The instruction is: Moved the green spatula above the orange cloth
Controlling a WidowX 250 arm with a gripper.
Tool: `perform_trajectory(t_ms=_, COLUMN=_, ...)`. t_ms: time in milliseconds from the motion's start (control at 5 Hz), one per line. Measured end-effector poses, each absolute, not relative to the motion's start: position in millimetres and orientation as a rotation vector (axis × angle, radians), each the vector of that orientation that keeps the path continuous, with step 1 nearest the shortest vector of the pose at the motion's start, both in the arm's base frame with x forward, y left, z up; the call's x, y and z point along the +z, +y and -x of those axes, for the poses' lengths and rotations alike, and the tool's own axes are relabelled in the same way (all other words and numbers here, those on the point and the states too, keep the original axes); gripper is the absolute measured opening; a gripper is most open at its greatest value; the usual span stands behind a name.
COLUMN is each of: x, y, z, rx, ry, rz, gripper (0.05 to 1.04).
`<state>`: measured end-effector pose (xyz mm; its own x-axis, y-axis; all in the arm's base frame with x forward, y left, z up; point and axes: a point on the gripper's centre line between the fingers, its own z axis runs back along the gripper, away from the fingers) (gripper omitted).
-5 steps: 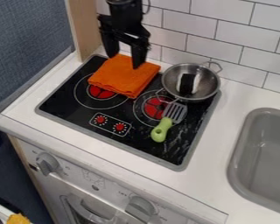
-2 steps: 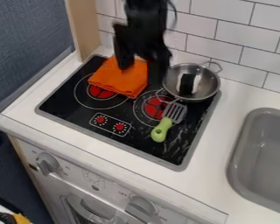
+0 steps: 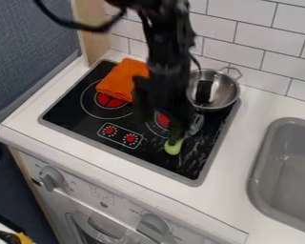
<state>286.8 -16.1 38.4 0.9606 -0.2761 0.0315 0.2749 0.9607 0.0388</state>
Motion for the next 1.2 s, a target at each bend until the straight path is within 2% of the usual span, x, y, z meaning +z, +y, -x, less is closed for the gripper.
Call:
perform_trajectory(t_ms=400, x=21.7, y=-24.2, z=-293.6, rx=-0.232, ry=-0.058, rz=-0.011, gripper=1.000)
perform_trajectory(t_ms=600, x=16.5, y=-26.4, z=-294.4, rx=-0.224, ry=-0.063, rz=-0.009, gripper=0.967)
perform_trajectory(t_ms=1000, x=13.8, y=-24.3, z=-294.6, rx=-0.212, ry=-0.063, rz=-0.025, gripper=0.427)
perform_trajectory(t_ms=1200, x=13.4, y=-22.8, z=-292.5, rx=-0.209, ry=-0.051, rz=-0.032, gripper=0.412)
